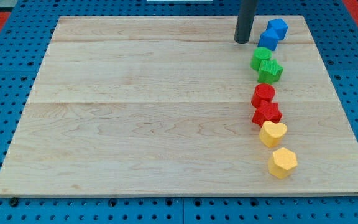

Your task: Move the blue triangle below the blue cube

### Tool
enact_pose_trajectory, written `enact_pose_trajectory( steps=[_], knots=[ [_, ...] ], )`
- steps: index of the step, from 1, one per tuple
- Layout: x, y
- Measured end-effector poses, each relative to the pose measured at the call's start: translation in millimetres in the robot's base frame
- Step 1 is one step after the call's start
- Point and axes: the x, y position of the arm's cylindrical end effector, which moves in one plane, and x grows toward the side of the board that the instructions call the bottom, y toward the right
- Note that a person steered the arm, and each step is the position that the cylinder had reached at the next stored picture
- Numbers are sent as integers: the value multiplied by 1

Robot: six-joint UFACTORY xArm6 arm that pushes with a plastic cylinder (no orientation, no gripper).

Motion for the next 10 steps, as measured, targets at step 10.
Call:
enact_pose_trajectory(
  steps=[10],
  knots=[
    [4,43]
  ],
)
